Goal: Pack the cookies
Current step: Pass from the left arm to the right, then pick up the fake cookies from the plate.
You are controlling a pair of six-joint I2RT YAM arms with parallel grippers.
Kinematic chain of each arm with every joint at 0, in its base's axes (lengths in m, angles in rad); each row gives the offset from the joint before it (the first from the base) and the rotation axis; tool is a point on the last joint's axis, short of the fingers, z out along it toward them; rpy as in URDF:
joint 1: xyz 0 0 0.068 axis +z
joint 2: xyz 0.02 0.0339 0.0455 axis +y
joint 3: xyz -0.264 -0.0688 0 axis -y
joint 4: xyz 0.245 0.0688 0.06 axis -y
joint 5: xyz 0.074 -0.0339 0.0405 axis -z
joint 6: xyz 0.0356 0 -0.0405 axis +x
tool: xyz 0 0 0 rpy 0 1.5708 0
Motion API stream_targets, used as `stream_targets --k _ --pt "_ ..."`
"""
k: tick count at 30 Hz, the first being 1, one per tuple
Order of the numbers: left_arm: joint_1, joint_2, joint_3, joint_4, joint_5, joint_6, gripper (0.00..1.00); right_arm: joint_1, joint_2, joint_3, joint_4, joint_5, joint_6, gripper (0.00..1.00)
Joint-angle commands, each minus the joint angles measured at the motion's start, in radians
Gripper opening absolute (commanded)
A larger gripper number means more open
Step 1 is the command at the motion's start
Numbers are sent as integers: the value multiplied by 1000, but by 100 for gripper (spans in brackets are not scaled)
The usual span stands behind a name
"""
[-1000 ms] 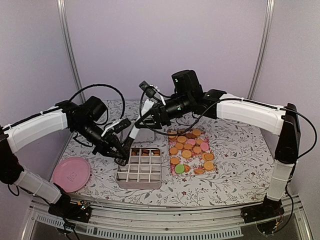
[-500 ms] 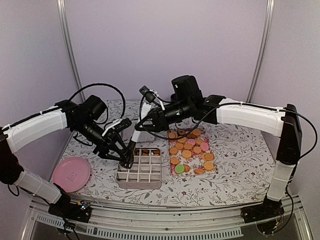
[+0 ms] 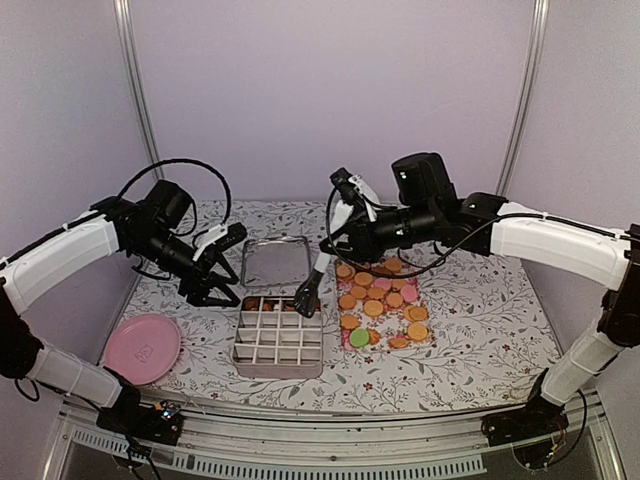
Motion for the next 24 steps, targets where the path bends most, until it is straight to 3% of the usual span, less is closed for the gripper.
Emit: stream_targets --k 1,14,24 --pt "72 -22 6 18 -75 -9 77 -12 -144 -86 -81 265 -16 25" --pt "208 5 1 42 -112 0 78 -12 -352 -311 -159 518 62 26" --pt "233 10 4 55 -118 -7 80 -13 -403 -392 -181 556 105 27"
